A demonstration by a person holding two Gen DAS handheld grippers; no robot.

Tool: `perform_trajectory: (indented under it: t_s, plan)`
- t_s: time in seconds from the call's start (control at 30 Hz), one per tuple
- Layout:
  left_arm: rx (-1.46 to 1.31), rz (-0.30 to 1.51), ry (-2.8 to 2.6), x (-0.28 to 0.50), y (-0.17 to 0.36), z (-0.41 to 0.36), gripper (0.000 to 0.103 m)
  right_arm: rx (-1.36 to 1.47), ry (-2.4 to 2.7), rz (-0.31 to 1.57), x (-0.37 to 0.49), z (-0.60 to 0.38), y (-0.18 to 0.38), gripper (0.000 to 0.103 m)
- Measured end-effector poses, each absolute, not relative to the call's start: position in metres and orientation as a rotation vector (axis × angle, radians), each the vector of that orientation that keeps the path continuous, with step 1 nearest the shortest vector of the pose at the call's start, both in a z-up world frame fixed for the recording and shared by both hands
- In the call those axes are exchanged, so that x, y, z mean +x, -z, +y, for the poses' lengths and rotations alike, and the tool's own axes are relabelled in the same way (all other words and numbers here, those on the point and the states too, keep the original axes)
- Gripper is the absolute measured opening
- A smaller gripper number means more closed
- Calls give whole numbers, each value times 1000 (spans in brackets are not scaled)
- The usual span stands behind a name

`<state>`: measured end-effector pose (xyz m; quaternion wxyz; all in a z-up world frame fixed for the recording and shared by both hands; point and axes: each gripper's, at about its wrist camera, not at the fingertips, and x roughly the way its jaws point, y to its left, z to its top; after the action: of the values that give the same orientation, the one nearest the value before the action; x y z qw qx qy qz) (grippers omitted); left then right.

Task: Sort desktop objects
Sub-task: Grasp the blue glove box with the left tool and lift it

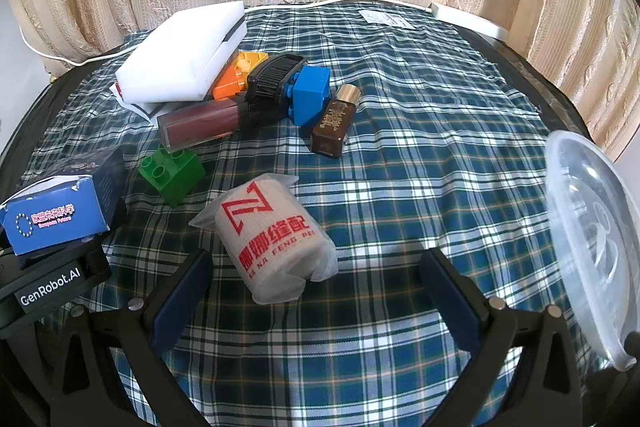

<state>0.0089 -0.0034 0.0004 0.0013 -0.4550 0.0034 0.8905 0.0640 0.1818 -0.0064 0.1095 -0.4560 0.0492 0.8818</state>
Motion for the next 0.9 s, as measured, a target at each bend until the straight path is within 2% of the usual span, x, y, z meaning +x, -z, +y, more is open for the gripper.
perform_trajectory:
  t_s: [0.9]
  plan:
    - [-1428,17,-2784,12,0,2,103,-1349,-2609,139,65,184,6,103]
